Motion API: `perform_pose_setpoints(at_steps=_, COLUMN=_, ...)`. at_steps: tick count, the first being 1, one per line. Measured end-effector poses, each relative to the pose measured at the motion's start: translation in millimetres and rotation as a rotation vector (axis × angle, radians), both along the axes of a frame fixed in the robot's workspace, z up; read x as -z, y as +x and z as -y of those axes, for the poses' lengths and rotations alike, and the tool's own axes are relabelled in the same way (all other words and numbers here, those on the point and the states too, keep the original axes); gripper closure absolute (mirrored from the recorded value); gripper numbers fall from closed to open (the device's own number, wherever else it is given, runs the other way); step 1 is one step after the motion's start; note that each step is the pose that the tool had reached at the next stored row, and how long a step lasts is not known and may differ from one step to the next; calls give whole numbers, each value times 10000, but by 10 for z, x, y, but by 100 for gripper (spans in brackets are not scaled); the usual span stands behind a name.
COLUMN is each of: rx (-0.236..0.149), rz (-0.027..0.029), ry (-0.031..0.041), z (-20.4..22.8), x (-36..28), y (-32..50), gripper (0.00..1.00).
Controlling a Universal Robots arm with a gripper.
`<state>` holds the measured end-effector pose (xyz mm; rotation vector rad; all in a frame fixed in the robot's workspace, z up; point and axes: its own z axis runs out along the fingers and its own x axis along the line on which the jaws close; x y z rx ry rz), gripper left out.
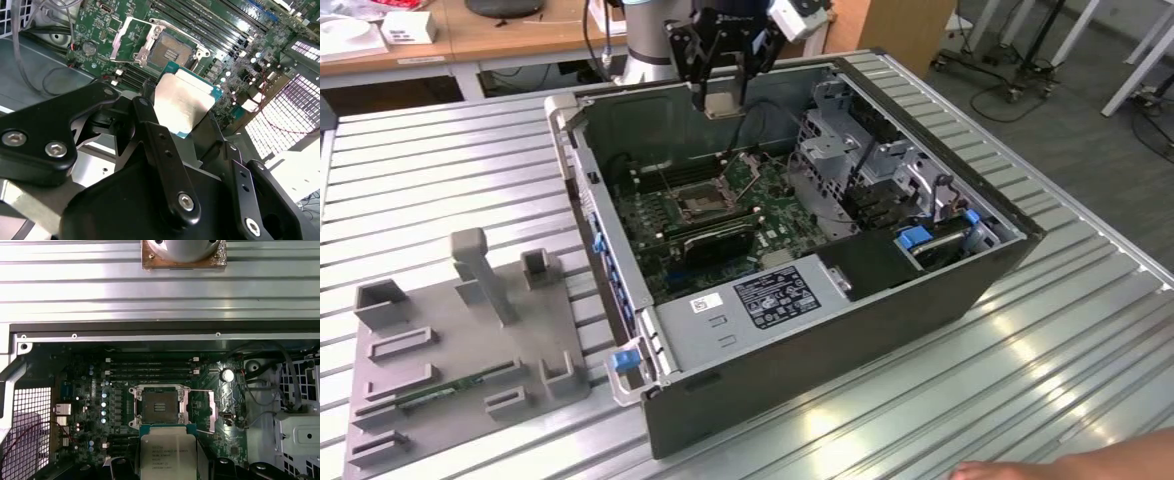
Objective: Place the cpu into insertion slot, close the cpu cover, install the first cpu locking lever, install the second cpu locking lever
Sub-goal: 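Place the cpu into insertion slot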
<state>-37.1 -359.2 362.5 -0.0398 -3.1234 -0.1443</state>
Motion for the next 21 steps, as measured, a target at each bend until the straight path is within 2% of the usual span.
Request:
perform_pose_setpoints(at_steps=3, rx=-4, rz=22, ry=45, z=0, x=13, y=-4, gripper=46)
perform_pose_setpoints(at_steps=8, rx=-33, rz=108, ry=91, z=0, x=59, y=-15, gripper=46)
perform_pose_setpoints(at_steps=21, rx=-34, rz=112, ry=93, z=0, x=76, y=-28, gripper=46)
